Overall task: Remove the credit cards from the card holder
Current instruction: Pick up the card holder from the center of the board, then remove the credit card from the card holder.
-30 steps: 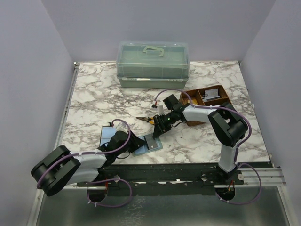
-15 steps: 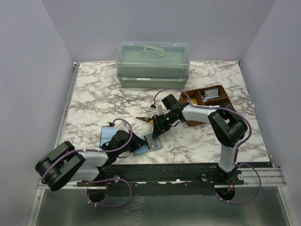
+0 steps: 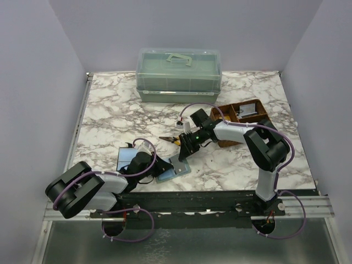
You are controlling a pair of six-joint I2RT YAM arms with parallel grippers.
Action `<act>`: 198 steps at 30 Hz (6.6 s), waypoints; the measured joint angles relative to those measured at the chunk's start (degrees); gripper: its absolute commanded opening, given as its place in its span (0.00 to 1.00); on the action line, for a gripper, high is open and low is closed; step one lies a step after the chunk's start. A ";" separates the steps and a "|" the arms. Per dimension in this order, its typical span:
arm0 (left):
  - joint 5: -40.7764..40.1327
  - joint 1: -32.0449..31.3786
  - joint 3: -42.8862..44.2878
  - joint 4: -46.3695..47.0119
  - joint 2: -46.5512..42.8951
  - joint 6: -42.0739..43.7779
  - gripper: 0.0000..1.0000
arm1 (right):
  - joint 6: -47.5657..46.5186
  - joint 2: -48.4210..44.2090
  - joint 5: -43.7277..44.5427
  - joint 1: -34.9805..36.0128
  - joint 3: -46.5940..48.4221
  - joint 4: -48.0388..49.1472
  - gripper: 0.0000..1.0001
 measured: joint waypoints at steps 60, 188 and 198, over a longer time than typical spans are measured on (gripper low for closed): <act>2.40 -0.04 -1.90 -7.48 -26.99 -3.61 0.53 | 8.17 -4.11 -26.32 -5.31 -4.48 10.25 0.00; 1.57 -0.02 0.46 1.40 -15.08 -5.51 0.35 | 9.64 -4.83 -26.60 -6.47 -5.66 12.02 0.00; 2.14 -0.02 0.02 3.23 -14.95 -5.35 0.44 | 11.26 -3.80 -28.87 -6.69 -5.73 13.20 0.00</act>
